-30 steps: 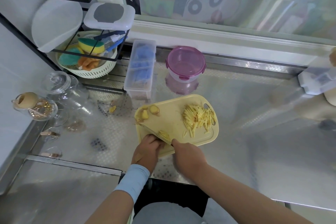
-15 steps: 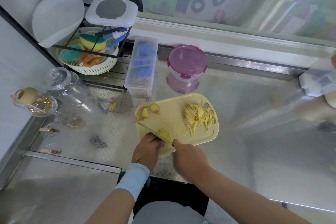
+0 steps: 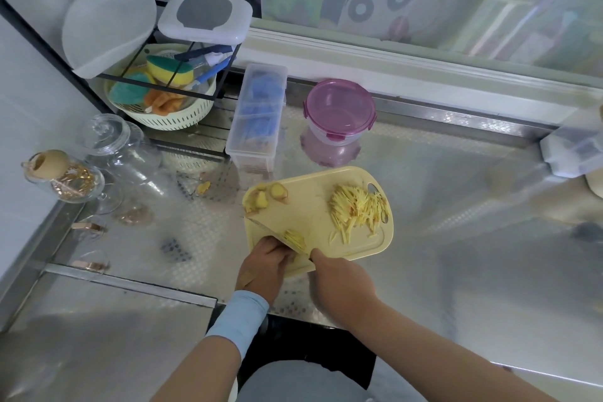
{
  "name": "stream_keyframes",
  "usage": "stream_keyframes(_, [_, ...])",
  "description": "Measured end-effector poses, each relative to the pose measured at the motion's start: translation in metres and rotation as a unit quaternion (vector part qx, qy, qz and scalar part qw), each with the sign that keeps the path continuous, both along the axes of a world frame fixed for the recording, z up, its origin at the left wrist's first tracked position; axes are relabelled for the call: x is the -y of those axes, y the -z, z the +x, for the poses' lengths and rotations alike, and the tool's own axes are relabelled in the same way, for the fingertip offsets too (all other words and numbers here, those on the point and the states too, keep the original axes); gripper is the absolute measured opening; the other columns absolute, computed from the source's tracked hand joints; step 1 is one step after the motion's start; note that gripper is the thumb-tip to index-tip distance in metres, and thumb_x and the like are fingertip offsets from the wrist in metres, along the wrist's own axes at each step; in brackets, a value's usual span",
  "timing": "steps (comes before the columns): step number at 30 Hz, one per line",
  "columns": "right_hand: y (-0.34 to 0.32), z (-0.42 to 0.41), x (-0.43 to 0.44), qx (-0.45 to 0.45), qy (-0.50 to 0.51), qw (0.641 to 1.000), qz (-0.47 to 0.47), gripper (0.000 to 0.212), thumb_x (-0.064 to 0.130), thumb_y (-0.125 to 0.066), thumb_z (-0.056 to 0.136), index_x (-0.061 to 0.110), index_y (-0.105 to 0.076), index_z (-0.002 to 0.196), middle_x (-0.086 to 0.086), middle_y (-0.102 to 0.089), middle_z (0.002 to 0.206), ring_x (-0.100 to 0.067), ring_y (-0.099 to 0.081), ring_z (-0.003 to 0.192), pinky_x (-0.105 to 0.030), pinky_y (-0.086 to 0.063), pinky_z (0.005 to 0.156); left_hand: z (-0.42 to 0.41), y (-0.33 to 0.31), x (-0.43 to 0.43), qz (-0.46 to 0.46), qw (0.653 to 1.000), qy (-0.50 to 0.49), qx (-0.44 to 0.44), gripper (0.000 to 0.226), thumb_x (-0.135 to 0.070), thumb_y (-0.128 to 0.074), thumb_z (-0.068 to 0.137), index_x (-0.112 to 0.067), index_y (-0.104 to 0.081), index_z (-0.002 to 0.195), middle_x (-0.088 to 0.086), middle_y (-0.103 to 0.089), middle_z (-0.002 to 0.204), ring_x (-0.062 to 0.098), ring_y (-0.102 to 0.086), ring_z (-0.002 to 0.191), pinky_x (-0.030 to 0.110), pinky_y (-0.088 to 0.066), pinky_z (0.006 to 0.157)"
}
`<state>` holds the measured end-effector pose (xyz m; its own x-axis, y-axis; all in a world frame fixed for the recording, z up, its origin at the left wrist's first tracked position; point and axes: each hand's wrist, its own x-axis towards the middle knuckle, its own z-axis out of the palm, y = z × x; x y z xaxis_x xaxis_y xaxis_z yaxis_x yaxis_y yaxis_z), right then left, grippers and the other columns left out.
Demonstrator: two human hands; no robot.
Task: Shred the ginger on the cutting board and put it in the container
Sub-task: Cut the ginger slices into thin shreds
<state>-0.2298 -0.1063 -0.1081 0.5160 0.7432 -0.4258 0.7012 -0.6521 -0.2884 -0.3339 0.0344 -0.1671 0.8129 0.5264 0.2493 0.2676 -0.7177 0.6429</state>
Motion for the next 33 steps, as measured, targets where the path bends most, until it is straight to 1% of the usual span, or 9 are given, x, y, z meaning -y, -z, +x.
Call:
stream_keyframes(3, [0.004, -0.001, 0.007, 0.0, 0.004, 1.0, 0.001, 0.023, 0.016, -0.044, 0.094, 0.029, -0.025, 0.093, -0.006, -0.054, 0.073, -0.03, -0.053, 0.06, -0.04, -0.05, 0.051, -0.001, 0.002, 0.001, -0.013, 1.0, -0.003, 0.002, 0.03, -0.027, -0.05, 0.089, -0.009, -0.074, 0.085, 0.005, -0.067, 0.096, 0.013, -0.052, 0.097, 0.019, -0.042, 0.082])
stream_keyframes(5, [0.005, 0.001, 0.001, -0.007, 0.0, 1.0, -0.004, 0.025, 0.014, -0.044, 0.094, 0.028, -0.024, 0.092, -0.006, -0.053, 0.072, -0.03, -0.051, 0.06, -0.038, -0.047, 0.049, -0.001, 0.002, 0.001, -0.024, 1.0, -0.011, -0.005, 0.03, -0.028, -0.05, 0.089, -0.01, -0.075, 0.086, 0.003, -0.067, 0.097, 0.012, -0.051, 0.098, 0.014, -0.039, 0.083])
stream_keyframes(10, [0.002, 0.005, -0.022, -0.016, -0.021, 1.0, -0.015, 0.027, 0.008, -0.046, 0.091, 0.024, -0.025, 0.093, -0.007, -0.051, 0.073, -0.033, -0.051, 0.064, -0.035, -0.038, 0.053, -0.002, 0.001, 0.003, -0.021, 1.0, -0.011, -0.004, 0.03, -0.027, -0.051, 0.089, -0.01, -0.075, 0.086, 0.002, -0.067, 0.096, 0.011, -0.053, 0.096, 0.016, -0.041, 0.077])
stream_keyframes(13, [-0.001, 0.003, -0.021, -0.019, -0.017, 1.0, -0.015, 0.026, 0.008, -0.046, 0.09, 0.024, -0.027, 0.093, -0.005, -0.05, 0.072, -0.032, -0.051, 0.064, -0.034, -0.036, 0.05, -0.002, 0.001, 0.003, -0.034, 0.999, -0.021, -0.006, 0.031, -0.03, -0.051, 0.09, -0.012, -0.075, 0.088, 0.0, -0.067, 0.097, 0.01, -0.052, 0.096, 0.016, -0.041, 0.078])
stream_keyframes(17, [-0.004, 0.001, -0.004, -0.028, 0.007, 1.0, -0.006, 0.02, 0.011, -0.039, 0.089, 0.027, -0.027, 0.092, -0.006, -0.052, 0.073, -0.026, -0.048, 0.06, -0.033, -0.035, 0.048, -0.001, -0.001, 0.002, -0.004, 1.0, -0.01, 0.003, 0.028, -0.028, -0.052, 0.088, -0.012, -0.075, 0.086, 0.0, -0.067, 0.095, 0.011, -0.052, 0.096, 0.017, -0.042, 0.078])
stream_keyframes(21, [-0.003, 0.0, 0.01, -0.009, -0.005, 1.0, 0.002, 0.023, 0.016, -0.041, 0.09, 0.029, -0.023, 0.088, -0.004, -0.049, 0.069, -0.022, -0.044, 0.055, -0.032, -0.026, 0.045, -0.002, 0.004, 0.001, -0.009, 1.0, -0.009, 0.005, 0.027, -0.026, -0.052, 0.087, -0.01, -0.075, 0.087, 0.002, -0.066, 0.097, 0.013, -0.053, 0.097, 0.022, -0.044, 0.081])
stream_keyframes(25, [-0.001, 0.0, 0.003, -0.014, 0.005, 1.0, -0.004, 0.019, 0.016, -0.041, 0.092, 0.028, -0.026, 0.089, -0.005, -0.051, 0.07, -0.025, -0.047, 0.057, -0.033, -0.034, 0.046, -0.002, 0.003, 0.002, -0.019, 1.0, -0.016, 0.003, 0.028, -0.028, -0.052, 0.088, -0.012, -0.075, 0.086, 0.0, -0.066, 0.096, 0.012, -0.053, 0.095, 0.019, -0.043, 0.079])
stream_keyframes(28, [-0.003, 0.002, -0.013, -0.02, -0.005, 1.0, -0.014, 0.022, 0.01, -0.043, 0.09, 0.025, -0.027, 0.091, -0.004, -0.048, 0.071, -0.029, -0.05, 0.061, -0.035, -0.038, 0.05, -0.003, 0.004, 0.004, -0.019, 1.0, -0.023, 0.002, 0.028, -0.029, -0.053, 0.09, -0.012, -0.075, 0.088, -0.002, -0.065, 0.097, 0.012, -0.054, 0.095, 0.021, -0.044, 0.075])
stream_keyframes(33, [-0.014, 0.004, -0.039, -0.024, -0.028, 0.999, -0.016, 0.022, 0.005, -0.046, 0.089, 0.02, -0.032, 0.096, -0.003, -0.044, 0.071, -0.034, -0.048, 0.068, -0.035, -0.038, 0.058, -0.002, 0.003, 0.003, -0.012, 1.0, -0.017, -0.006, 0.027, -0.027, -0.051, 0.091, -0.013, -0.073, 0.089, -0.004, -0.062, 0.096, 0.014, -0.05, 0.092, 0.025, -0.045, 0.069])
